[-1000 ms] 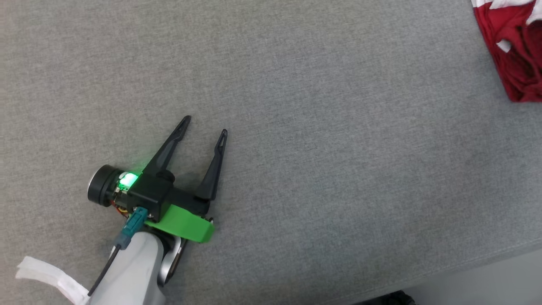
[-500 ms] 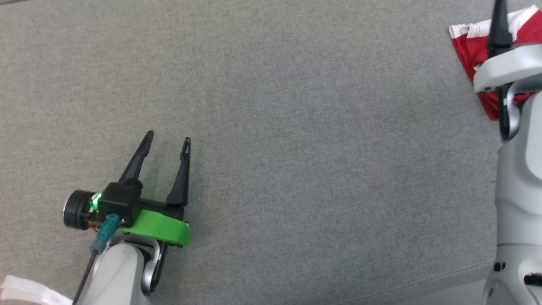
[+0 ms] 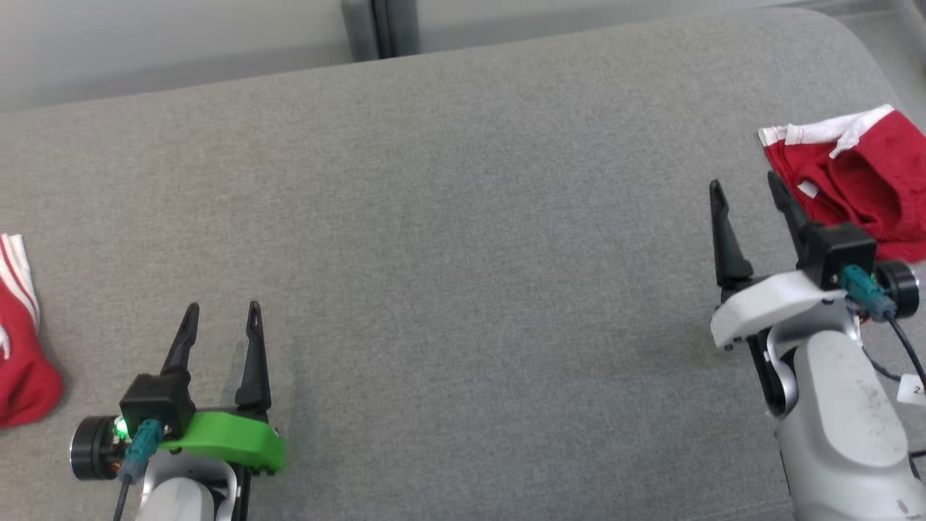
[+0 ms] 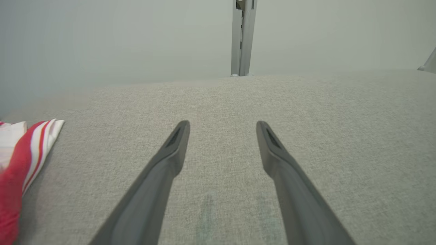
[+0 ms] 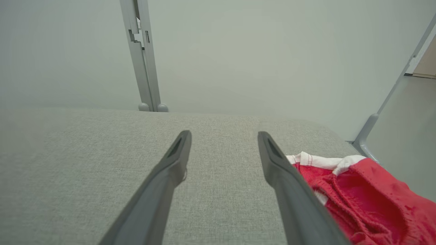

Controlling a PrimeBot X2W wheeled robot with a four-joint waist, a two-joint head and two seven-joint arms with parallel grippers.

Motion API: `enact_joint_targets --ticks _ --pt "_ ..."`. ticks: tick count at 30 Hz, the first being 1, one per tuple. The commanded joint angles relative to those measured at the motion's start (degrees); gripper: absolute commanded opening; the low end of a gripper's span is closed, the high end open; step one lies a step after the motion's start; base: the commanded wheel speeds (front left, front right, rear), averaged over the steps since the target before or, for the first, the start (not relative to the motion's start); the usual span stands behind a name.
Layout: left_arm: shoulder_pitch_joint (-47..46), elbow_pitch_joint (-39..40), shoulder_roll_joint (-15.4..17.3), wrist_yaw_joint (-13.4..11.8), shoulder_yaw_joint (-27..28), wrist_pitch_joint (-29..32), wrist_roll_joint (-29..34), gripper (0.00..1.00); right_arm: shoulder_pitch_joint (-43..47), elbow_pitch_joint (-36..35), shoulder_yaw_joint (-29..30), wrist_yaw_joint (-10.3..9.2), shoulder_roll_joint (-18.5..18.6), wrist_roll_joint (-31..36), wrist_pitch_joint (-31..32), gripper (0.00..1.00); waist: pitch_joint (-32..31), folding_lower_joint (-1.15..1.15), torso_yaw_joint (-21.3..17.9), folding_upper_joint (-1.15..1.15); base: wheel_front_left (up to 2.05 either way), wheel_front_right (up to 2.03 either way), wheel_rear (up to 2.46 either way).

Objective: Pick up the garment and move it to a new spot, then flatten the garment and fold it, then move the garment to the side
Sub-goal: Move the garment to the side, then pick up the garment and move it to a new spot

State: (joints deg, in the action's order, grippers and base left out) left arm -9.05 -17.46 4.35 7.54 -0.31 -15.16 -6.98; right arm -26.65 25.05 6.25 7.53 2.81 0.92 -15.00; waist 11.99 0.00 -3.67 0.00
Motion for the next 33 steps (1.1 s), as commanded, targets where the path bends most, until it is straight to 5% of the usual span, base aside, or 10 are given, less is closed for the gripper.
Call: enact_joint_targets --ticks 1,24,33 --pt "1.46 -0.64 -0.33 -0.13 0.49 0.04 0.25 1.00 2.16 0.35 -0.43 -0.09 0.23 -1.30 -0.25 1.00 -3.46 0.00 2.29 0.00 0.00 0.00 0.00" --pt "9.50 -0.27 -1.39 -0.13 1.70 0.04 -0.75 1.00 15.72 -0.77 -4.06 -0.09 0.23 -9.53 -0.26 1.00 -9.12 0.00 3.98 0.00 0.00 0.00 0.00" --pt "6.30 -1.48 -1.34 -0.68 1.46 0.04 -2.01 1.00 15.14 -1.56 -5.86 -0.09 0.21 -9.51 -0.26 1.00 -6.95 0.00 10.70 0.00 0.00 0.00 0.00"
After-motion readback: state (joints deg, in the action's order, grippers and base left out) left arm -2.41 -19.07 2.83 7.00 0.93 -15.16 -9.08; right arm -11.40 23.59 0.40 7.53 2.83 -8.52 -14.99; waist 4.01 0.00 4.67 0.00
